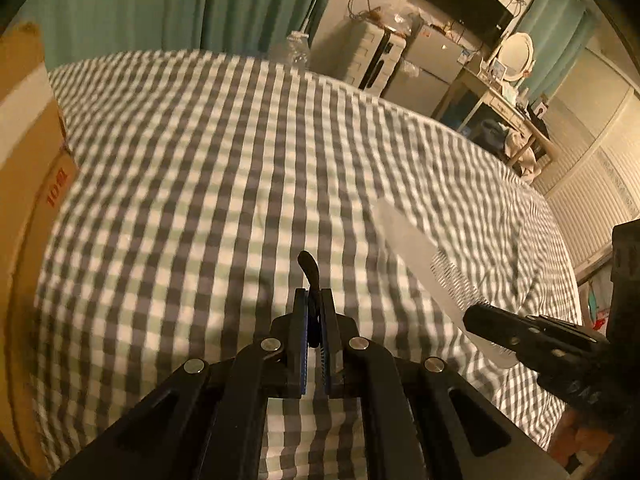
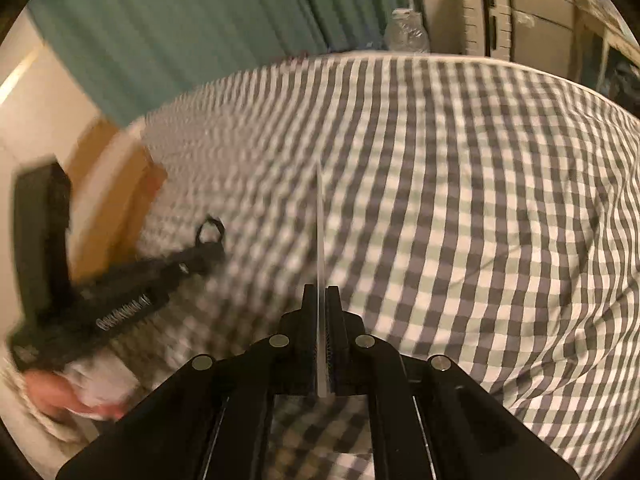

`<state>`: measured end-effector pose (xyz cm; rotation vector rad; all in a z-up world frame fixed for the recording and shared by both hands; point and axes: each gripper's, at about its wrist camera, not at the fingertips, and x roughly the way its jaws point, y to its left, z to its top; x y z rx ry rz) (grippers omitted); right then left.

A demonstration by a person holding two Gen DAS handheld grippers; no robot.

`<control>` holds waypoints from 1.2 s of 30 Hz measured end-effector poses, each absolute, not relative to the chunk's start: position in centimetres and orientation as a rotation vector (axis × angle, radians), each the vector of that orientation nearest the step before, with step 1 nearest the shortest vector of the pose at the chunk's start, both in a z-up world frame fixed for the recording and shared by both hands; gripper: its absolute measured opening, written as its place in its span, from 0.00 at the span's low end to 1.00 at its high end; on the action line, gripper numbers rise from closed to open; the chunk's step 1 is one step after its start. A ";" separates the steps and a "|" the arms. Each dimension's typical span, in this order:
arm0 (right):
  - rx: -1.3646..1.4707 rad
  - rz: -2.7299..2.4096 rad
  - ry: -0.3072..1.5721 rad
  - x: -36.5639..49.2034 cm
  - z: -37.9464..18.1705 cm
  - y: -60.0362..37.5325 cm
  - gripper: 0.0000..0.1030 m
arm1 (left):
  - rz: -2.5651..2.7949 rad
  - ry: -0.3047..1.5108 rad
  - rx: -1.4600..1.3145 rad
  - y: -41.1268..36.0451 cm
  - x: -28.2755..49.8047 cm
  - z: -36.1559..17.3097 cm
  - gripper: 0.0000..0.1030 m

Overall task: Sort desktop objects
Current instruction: 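Carry the hair tie and white comb into the cardboard box and release both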

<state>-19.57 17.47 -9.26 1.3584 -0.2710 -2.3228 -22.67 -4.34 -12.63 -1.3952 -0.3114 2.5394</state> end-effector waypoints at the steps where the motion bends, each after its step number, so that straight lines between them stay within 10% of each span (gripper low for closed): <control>1: 1.347 -2.332 -0.275 -19.9 -8.7 17.5 0.03 | 2.543 -0.309 -1.381 -4.2 -22.7 -12.1 0.05; 36: 0.946 -2.225 -0.095 -13.3 12.9 -7.3 0.03 | 2.807 -0.194 -1.079 -26.1 -14.6 7.7 0.05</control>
